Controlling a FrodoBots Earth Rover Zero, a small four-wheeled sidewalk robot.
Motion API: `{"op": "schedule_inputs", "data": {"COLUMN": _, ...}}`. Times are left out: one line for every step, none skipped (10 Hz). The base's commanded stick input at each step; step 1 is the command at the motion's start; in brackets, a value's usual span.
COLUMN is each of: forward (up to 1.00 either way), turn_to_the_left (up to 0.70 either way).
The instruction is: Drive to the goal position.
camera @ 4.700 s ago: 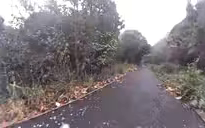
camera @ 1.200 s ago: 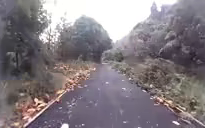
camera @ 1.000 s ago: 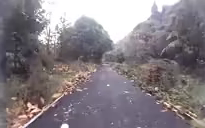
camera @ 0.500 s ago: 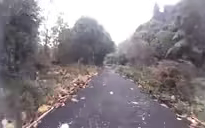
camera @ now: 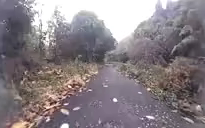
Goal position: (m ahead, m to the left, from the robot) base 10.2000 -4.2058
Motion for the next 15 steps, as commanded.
{"op": "schedule_inputs", "data": {"forward": 0.95, "turn_to_the_left": -0.02}}
{"op": "schedule_inputs", "data": {"forward": 0.96, "turn_to_the_left": -0.16}}
{"op": "schedule_inputs", "data": {"forward": 0.96, "turn_to_the_left": -0.30}}
{"op": "schedule_inputs", "data": {"forward": 0.96, "turn_to_the_left": -0.38}}
{"op": "schedule_inputs", "data": {"forward": 0.96, "turn_to_the_left": -0.38}}
{"op": "schedule_inputs", "data": {"forward": 0.96, "turn_to_the_left": 0.00}}
{"op": "schedule_inputs", "data": {"forward": 0.96, "turn_to_the_left": 0.00}}
{"op": "schedule_inputs", "data": {"forward": 0.95, "turn_to_the_left": 0.00}}
{"op": "schedule_inputs", "data": {"forward": 0.95, "turn_to_the_left": 0.00}}
{"op": "schedule_inputs", "data": {"forward": 0.95, "turn_to_the_left": 0.00}}
{"op": "schedule_inputs", "data": {"forward": 0.96, "turn_to_the_left": 0.00}}
{"op": "schedule_inputs", "data": {"forward": 0.96, "turn_to_the_left": 0.00}}
{"op": "schedule_inputs", "data": {"forward": 0.96, "turn_to_the_left": 0.00}}
{"op": "schedule_inputs", "data": {"forward": 0.95, "turn_to_the_left": 0.00}}
{"op": "schedule_inputs", "data": {"forward": 0.96, "turn_to_the_left": 0.00}}
